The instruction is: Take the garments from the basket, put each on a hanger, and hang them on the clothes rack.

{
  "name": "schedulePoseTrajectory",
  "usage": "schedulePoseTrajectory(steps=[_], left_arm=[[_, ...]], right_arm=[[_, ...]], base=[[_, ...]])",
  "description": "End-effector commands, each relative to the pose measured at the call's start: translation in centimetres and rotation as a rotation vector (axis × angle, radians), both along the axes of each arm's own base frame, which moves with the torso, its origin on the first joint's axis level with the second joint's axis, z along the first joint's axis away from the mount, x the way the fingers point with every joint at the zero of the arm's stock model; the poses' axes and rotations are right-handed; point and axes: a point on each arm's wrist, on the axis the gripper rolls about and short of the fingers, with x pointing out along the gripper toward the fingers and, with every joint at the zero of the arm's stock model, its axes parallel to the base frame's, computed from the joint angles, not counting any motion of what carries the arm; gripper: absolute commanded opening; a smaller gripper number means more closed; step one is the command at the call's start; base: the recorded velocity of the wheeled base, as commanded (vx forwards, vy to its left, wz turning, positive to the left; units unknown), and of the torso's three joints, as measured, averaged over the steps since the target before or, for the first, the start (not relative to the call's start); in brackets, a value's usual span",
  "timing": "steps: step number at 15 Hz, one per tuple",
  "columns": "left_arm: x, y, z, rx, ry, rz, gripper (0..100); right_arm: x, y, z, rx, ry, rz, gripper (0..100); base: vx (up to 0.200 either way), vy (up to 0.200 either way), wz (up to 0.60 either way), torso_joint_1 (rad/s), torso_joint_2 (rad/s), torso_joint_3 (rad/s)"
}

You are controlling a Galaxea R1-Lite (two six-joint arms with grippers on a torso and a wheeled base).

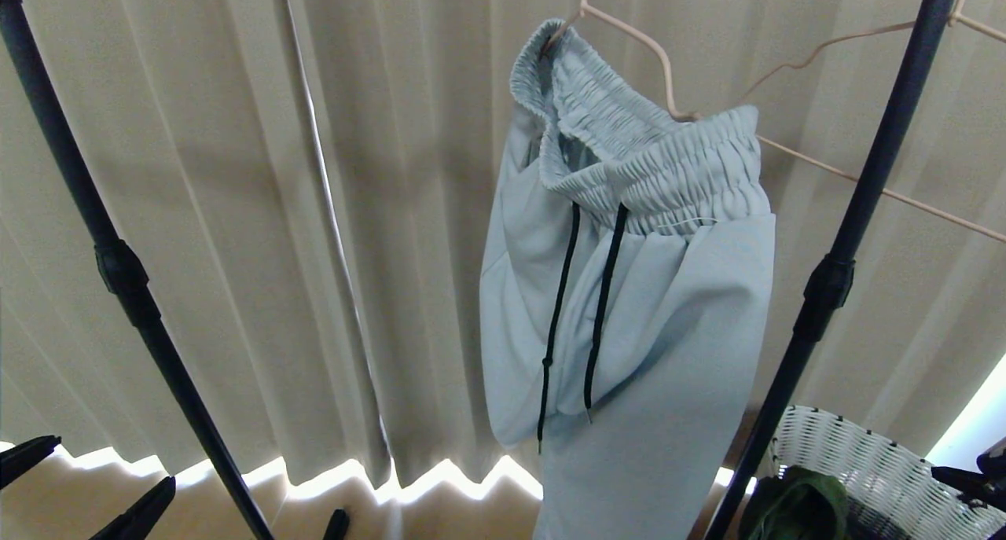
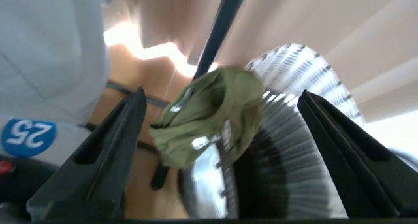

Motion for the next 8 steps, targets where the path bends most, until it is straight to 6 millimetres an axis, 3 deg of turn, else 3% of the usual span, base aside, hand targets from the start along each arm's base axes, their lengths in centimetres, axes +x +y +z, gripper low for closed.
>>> schedulePoseTrajectory(steps=[1, 2, 5, 8], left_arm=[[-0.2, 0.0, 0.3, -0.003, -0.023, -0.001, 100], [-0.3, 0.0, 0.4, -0.004, -0.032, -0.001, 100], [-0.3, 0.0, 0.3, 0.008, -0.029, -0.013, 100], [-0.4, -0.1, 0.3, 0.009, -0.031, -0.030, 100]], right_arm=[[1.4, 0.4, 0.0, -0.050, 0.049, 0.021, 100], [3.2, 0.0, -0.4, -0.182, 0.122, 0.003, 100], [6.5, -1.5, -1.6, -0.362, 0.270, 0.012, 100], [8.5, -1.8, -2.5, -0.405, 0.341, 0.035, 100]], base=[[0.000, 0.000, 0.00, 0.000, 0.00, 0.000], [0.000, 0.000, 0.00, 0.000, 0.00, 0.000], [0.000, 0.000, 0.00, 0.000, 0.00, 0.000], [0.000, 0.000, 0.00, 0.000, 0.00, 0.000]])
